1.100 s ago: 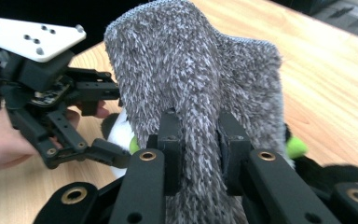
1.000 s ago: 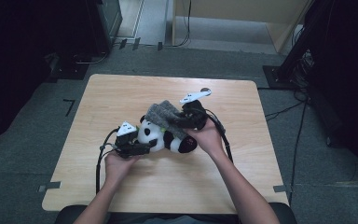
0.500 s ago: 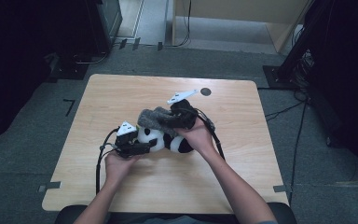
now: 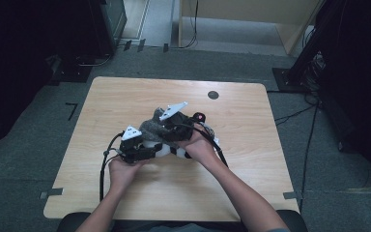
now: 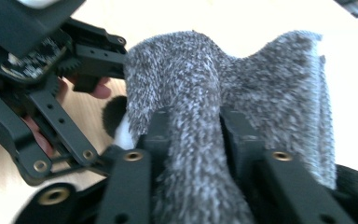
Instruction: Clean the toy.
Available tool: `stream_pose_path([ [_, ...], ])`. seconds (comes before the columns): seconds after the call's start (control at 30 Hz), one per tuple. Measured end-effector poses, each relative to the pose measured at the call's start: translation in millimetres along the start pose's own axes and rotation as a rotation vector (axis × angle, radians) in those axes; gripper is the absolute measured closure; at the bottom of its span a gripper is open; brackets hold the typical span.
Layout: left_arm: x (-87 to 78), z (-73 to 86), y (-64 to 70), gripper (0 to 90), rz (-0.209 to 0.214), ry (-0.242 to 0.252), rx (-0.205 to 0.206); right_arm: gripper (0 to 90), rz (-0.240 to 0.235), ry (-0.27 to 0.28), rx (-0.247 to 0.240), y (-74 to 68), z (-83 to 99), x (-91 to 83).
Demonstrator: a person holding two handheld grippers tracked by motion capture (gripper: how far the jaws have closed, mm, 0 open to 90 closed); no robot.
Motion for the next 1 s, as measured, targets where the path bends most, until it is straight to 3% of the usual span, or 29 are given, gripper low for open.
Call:
stream_pose_path([
  [0.17, -0.2, 0.0, -0.4, 25.9, 0.001, 0.000, -0.002, 74.4, -0.018, -0.003, 0.039, 8.2, 3.3, -5.9],
  [0.27, -0.3, 0.2, -0.6, 26.0, 0.003, 0.000, 0.000, 74.7, -0.023, 0.001, 0.077, 20.2, 7.1, -14.0],
  [0.37, -0.4, 0.4, -0.7, 26.0, 0.004, -0.002, 0.002, 75.0, -0.011, 0.008, 0.092, 27.2, 8.7, -18.6],
  [0.4, -0.4, 0.4, -0.9, 26.0, 0.005, -0.001, 0.001, 75.4, 0.012, 0.014, 0.128, 38.7, 11.3, -25.7],
  [0.43, -0.4, 0.4, -0.9, 26.0, 0.005, -0.001, 0.001, 75.4, 0.012, 0.014, 0.128, 38.7, 11.3, -25.7],
  [0.47, -0.3, 0.3, -1.0, 25.9, 0.006, 0.001, -0.002, 75.7, 0.028, 0.018, 0.155, 50.8, 14.8, -31.4],
  [0.5, -0.2, 0.2, -1.2, 25.9, 0.008, 0.002, -0.004, 75.7, 0.028, 0.018, 0.155, 50.8, 14.8, -31.4],
  [0.53, -0.2, 0.2, -1.6, 25.9, 0.011, 0.002, -0.006, 75.9, 0.017, 0.019, 0.200, 61.4, 19.9, -35.3],
  [0.63, -0.2, 0.1, -1.6, 25.9, 0.011, 0.002, -0.007, 76.0, 0.001, 0.041, 0.247, 72.5, 26.8, -39.1],
  [0.77, 0.0, 0.0, -1.3, 25.8, 0.009, 0.001, 0.001, 76.0, -0.015, 0.057, 0.265, 73.3, 28.9, -40.4],
  [0.97, 0.0, -0.3, -1.6, 25.8, 0.009, 0.004, -0.007, 76.3, -0.015, 0.078, 0.235, 59.8, 15.8, -46.5],
  [1.0, 0.0, -0.4, -1.6, 25.8, 0.009, 0.004, -0.007, 76.3, -0.027, 0.092, 0.221, 52.0, 8.6, -48.7],
])
Point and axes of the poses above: each handheld gripper's, and its own axes: x roughly forward along the jaws, z roughly out of its underside, y roughly to its right, the point moved 5 cm from there along x, roughly forward along the jaws, and after that the axes turned 12 degrees about x, right-handed, at the moved point
